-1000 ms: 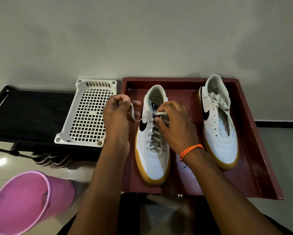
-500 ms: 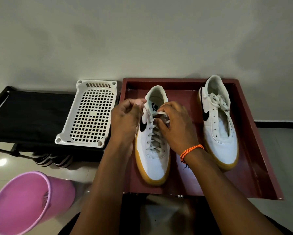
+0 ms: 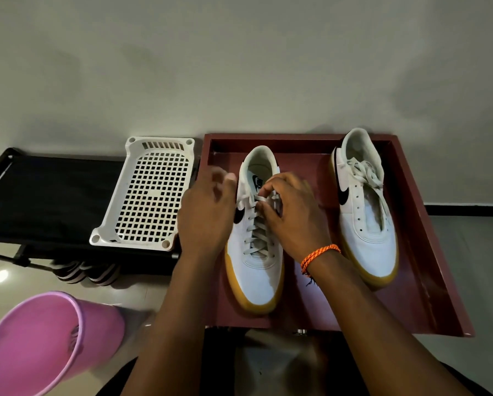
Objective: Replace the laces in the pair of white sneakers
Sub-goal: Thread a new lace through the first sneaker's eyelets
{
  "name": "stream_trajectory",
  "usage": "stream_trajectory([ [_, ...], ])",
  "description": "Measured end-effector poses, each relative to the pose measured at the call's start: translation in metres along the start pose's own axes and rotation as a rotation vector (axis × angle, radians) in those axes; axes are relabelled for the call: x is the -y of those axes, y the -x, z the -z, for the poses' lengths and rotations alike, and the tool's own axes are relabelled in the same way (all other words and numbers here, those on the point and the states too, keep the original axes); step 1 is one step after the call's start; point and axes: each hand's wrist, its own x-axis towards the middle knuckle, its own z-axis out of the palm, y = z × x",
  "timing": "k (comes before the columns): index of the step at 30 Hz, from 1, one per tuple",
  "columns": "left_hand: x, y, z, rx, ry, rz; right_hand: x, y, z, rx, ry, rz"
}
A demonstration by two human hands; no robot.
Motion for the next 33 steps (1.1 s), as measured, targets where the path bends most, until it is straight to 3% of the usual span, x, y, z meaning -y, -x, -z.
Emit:
stream_trajectory([
  [2,0.006,0.002,-0.009,0.108,-0.177,-0.065,0.000,0.000,0.001,0.010,-0.007,0.002],
  [4,0.011,0.001,-0.016,0.120,-0.177,-0.098,-0.001,0.000,0.001,0.022,-0.015,0.005],
  [6,0.011,-0.001,-0.017,0.103,-0.093,-0.099,-0.001,0.000,0.002,0.025,-0.018,0.007],
  [12,-0.004,0.000,-0.006,0.127,0.332,0.155,0.001,-0.002,0.005,-0.015,-0.084,-0.106],
  [15,-0.005,0.000,-0.004,0.135,0.408,0.202,-0.001,-0.003,0.004,0.014,-0.175,-0.157],
  [20,0.003,-0.002,-0.004,0.156,0.166,0.200,-0.004,-0.007,0.008,0.115,-0.446,-0.352],
  [27,0.006,0.002,-0.006,0.181,0.052,0.089,-0.004,-0.008,0.011,0.172,-0.501,-0.417],
  [33,0.006,0.001,-0.008,0.042,-0.043,0.120,-0.011,-0.012,0.010,0.060,-0.479,-0.431],
])
